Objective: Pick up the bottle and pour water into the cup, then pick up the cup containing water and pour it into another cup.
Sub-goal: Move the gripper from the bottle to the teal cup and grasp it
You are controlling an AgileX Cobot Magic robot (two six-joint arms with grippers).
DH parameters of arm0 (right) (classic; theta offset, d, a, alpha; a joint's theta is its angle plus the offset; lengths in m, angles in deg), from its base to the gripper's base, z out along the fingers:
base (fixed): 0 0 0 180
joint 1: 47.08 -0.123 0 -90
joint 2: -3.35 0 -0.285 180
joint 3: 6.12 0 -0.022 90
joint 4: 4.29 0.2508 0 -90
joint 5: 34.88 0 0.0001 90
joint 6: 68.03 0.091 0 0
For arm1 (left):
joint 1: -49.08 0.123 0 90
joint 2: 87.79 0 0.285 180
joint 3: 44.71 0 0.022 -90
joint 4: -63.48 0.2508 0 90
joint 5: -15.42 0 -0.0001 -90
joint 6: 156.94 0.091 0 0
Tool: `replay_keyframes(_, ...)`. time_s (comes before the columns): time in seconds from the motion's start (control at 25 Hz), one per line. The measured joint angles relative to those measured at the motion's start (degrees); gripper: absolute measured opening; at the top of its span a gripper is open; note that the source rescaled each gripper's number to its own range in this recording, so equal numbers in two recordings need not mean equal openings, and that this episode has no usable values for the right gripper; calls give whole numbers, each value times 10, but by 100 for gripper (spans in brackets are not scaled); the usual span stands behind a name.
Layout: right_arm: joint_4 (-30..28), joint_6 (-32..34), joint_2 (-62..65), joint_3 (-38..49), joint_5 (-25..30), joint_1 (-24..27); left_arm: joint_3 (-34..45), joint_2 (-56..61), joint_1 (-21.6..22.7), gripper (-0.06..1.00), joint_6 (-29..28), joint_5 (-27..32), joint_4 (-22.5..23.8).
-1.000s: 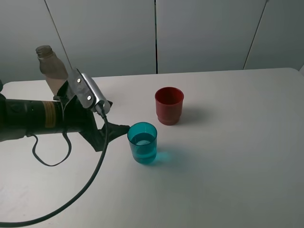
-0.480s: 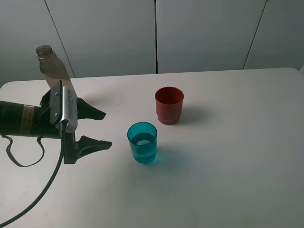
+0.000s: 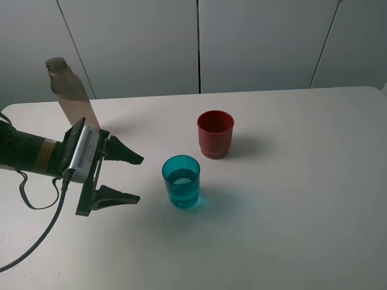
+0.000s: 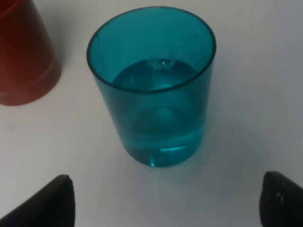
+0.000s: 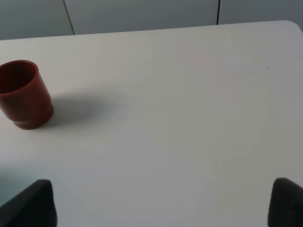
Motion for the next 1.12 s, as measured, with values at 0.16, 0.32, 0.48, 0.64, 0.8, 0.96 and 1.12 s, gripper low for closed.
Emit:
replay_keyframes(0.16,0,0,0,0,0,0,-29,-52,0,100,24,-18,-15)
replay_keyframes(0.32,0,0,0,0,0,0,-59,-89,0,100,44,-55,-53)
replay_keyframes(0.48,0,0,0,0,0,0,-92,-123,0,100,46,-94,-34)
replay_keyframes(0.64,0,0,0,0,0,0,-109,-144,0,100,47,-105,-14)
replay_keyframes(0.8,0,0,0,0,0,0,-117,-157,0,100,47,-106,-12)
replay_keyframes(0.96,0,0,0,0,0,0,-137,-169,-11,100,47,-108,-7)
replay_keyframes(1.12,0,0,0,0,0,0,-168,-185,-36,100,41,-108,0)
